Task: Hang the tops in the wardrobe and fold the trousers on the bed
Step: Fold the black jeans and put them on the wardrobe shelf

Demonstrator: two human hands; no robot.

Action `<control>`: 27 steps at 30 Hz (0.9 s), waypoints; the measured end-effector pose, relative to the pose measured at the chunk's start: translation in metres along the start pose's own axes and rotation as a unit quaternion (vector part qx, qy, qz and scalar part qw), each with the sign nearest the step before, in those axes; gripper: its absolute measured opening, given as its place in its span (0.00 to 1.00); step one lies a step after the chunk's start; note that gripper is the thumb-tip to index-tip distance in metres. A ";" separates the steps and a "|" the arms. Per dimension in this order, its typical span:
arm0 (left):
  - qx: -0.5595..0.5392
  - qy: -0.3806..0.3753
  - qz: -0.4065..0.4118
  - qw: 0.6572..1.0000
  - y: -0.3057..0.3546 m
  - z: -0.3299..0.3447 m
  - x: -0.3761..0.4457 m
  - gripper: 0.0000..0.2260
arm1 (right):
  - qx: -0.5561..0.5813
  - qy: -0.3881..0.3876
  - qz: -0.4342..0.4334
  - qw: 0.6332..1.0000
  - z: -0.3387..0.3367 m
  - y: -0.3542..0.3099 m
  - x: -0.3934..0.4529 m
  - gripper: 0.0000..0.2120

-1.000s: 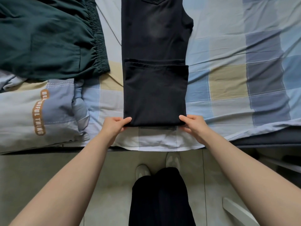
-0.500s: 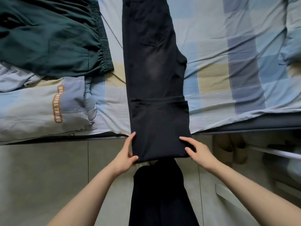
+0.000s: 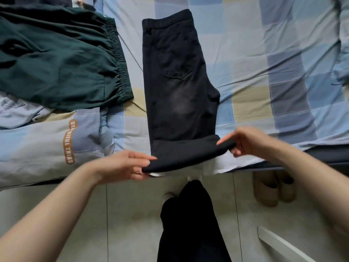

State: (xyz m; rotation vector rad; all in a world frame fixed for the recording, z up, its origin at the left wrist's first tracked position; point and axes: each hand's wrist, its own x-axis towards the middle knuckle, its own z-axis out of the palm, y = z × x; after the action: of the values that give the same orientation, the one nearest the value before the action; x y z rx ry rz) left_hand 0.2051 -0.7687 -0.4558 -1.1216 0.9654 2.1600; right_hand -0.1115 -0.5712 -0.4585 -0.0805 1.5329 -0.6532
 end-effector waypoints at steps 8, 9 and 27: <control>-0.103 0.223 0.191 0.950 0.177 -0.073 0.081 0.13 | 0.077 0.122 -0.156 0.977 -0.055 -0.161 0.106 0.09; -0.092 0.256 0.182 0.945 0.180 -0.078 0.101 0.13 | 0.074 0.162 -0.142 0.974 -0.059 -0.162 0.126 0.09; -0.016 0.395 0.098 0.913 0.018 -0.050 0.178 0.13 | -0.018 0.151 -0.060 0.987 -0.006 0.002 0.177 0.21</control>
State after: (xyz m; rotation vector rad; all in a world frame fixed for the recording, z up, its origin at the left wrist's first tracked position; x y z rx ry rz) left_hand 0.1230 -0.7977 -0.6200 -2.0642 1.4212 1.8575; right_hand -0.1335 -0.6453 -0.6180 -0.1054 1.8433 -0.7582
